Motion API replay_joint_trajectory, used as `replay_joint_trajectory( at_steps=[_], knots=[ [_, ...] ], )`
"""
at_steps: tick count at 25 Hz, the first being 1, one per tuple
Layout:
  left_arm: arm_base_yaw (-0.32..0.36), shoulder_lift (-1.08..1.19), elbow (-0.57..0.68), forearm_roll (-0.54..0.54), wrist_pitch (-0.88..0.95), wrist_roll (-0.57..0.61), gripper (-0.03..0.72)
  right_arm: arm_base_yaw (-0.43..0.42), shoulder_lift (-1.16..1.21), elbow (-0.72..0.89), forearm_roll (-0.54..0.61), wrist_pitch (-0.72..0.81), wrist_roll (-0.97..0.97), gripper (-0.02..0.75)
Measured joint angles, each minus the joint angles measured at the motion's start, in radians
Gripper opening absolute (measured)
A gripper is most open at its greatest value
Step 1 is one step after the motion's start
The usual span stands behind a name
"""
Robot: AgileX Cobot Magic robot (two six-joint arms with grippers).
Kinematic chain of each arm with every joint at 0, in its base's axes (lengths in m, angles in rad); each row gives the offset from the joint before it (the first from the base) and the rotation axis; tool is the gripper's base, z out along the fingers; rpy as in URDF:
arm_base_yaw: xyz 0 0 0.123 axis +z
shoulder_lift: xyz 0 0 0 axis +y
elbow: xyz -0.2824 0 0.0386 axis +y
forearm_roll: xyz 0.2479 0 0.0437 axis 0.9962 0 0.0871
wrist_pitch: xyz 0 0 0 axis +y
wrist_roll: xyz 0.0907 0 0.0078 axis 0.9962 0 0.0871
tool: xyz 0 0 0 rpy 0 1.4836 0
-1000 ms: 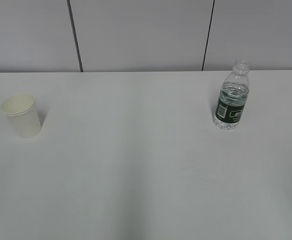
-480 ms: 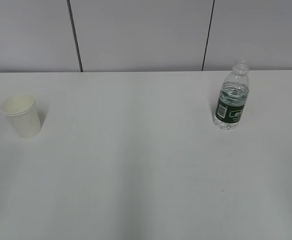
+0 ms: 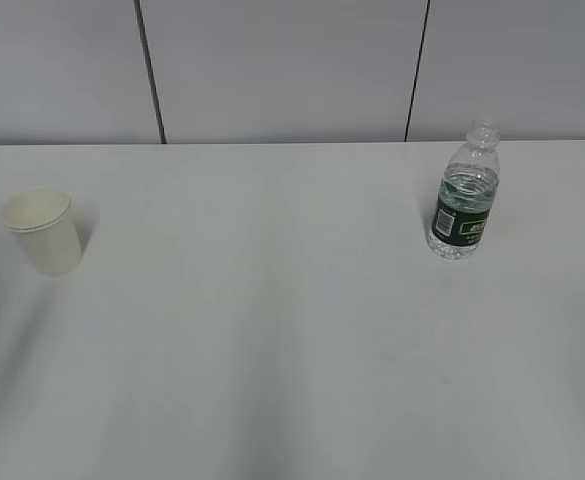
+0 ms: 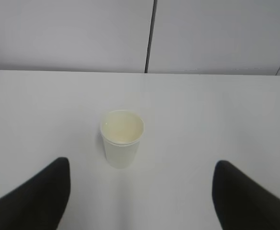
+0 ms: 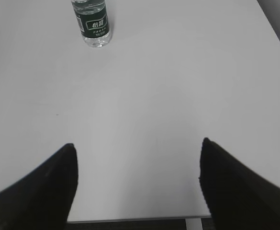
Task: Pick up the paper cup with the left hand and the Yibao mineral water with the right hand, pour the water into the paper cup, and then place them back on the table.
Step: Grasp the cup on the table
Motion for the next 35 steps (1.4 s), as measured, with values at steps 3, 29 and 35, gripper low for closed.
replay_joint_trajectory(
  at_steps=[3, 29, 35],
  knots=[
    [-0.007, 0.077, 0.087, -0.001, -0.159, 0.0, 0.55, 0.0, 0.0, 0.0, 0.0, 0.0, 0.0, 0.585],
    [-0.008, 0.966, 0.274, -0.005, -1.164, 0.001, 0.612, 0.0, 0.0, 0.0, 0.0, 0.0, 0.0, 0.585],
    [-0.008, 1.116, 0.232, -0.025, -1.329, 0.001, 0.613, 0.0, 0.0, 0.0, 0.0, 0.0, 0.0, 0.585]
  ],
)
